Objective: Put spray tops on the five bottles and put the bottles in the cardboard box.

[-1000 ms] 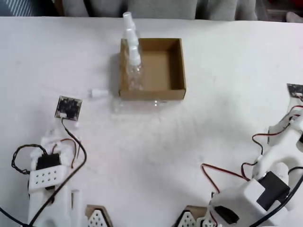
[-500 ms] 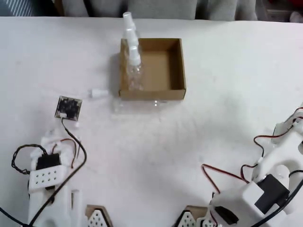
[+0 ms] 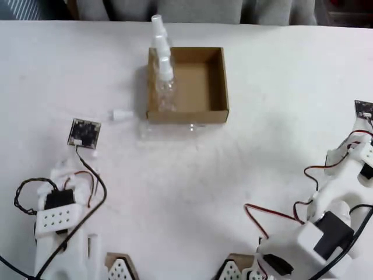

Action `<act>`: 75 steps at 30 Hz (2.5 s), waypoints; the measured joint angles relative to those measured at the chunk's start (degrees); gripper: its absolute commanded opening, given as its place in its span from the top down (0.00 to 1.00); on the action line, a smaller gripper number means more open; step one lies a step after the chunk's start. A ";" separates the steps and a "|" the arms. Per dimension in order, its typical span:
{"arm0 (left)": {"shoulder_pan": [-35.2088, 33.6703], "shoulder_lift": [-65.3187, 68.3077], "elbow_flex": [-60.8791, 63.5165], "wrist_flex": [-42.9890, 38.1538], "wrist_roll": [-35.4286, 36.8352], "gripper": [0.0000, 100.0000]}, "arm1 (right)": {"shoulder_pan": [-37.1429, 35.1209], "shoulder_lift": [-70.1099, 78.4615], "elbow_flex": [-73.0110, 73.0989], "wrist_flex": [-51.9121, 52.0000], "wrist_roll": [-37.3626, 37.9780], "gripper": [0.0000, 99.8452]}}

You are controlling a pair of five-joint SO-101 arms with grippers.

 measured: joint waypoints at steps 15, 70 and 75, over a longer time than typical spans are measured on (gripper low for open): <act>0.00 0.00 0.00 0.00 0.00 0.94 | 0.00 14.07 -8.35 0.09 1.67 0.76; 0.00 0.00 0.00 0.00 0.00 0.94 | -2.20 24.53 -22.33 11.08 28.40 0.98; 0.00 0.00 0.00 0.00 0.00 0.94 | -2.11 24.53 -26.20 13.19 28.48 0.99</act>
